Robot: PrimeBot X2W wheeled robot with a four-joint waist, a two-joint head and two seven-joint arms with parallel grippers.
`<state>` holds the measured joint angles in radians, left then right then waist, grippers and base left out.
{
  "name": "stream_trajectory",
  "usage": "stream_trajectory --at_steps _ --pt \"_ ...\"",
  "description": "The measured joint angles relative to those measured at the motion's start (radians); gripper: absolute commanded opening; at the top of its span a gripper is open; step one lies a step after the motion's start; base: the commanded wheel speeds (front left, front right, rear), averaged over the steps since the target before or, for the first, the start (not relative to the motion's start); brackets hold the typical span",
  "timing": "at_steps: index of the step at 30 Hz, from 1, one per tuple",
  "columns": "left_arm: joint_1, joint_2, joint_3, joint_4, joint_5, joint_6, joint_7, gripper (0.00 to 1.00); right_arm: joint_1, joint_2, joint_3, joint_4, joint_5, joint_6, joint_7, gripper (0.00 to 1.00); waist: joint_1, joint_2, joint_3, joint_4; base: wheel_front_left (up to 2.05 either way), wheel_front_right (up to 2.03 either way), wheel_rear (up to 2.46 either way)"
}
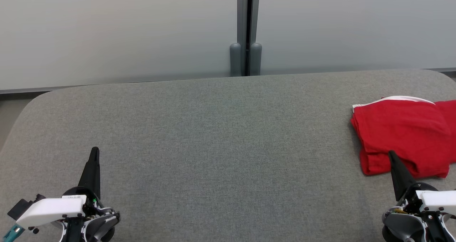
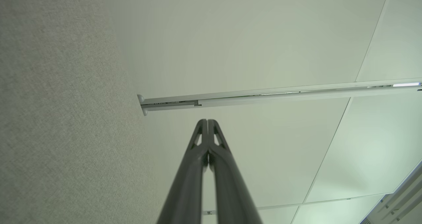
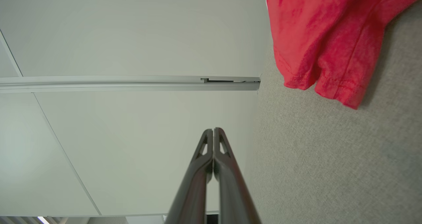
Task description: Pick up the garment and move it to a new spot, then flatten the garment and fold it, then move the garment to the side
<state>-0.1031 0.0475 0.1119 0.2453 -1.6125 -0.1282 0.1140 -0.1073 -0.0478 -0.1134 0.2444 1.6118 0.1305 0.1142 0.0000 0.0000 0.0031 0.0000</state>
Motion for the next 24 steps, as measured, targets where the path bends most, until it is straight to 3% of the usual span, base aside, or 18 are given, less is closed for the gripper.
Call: stream_trajectory --at_steps 24 --pt "0.0 0.0 0.0 0.0 0.0 0.0 0.0 0.0 0.0 0.0 0.0 0.0 0.0 0.0 0.0 0.0 0.0 0.0 0.0 0.0 0.0 0.0 0.0"
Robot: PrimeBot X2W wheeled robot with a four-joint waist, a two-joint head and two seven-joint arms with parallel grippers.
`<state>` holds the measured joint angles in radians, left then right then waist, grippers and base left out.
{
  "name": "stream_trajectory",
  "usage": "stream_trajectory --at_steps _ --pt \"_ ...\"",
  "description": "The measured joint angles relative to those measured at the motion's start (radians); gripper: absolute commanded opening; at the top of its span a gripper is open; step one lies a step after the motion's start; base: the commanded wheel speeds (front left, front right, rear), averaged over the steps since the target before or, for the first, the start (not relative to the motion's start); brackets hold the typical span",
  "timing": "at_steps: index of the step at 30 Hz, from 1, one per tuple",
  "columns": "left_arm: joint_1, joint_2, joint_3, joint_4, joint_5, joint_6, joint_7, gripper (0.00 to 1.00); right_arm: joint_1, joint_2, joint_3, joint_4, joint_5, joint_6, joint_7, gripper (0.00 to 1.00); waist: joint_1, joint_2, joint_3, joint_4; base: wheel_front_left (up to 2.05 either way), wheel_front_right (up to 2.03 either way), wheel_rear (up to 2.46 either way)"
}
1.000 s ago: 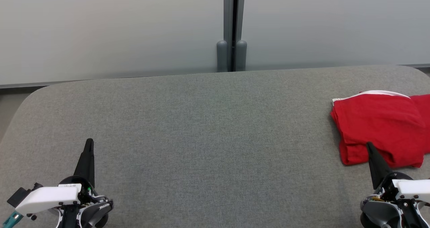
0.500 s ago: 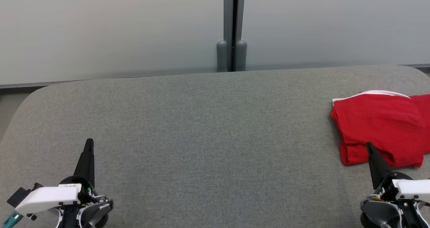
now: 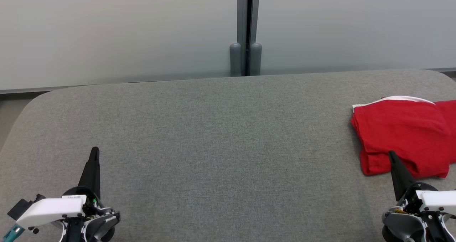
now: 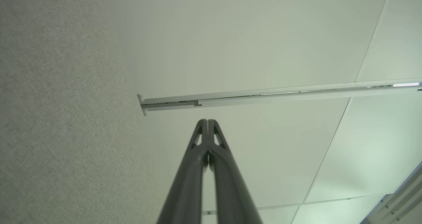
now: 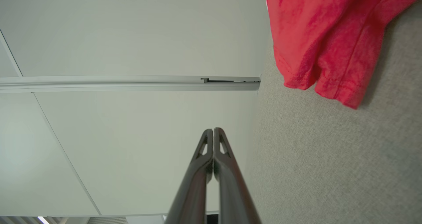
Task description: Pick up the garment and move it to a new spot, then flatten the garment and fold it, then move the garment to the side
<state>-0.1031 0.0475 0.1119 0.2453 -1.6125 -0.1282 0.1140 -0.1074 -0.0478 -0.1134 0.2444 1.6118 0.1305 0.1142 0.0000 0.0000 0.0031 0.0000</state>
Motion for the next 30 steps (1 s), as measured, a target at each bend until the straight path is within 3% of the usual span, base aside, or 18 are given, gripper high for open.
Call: stream_trajectory --at_steps 30 --pt "0.0 0.0 0.0 0.0 0.0 0.0 0.0 0.0 0.0 0.0 0.0 0.0 0.0 0.0 0.0 0.0 0.0 0.0 0.0 0.0 0.0 0.0 0.0"
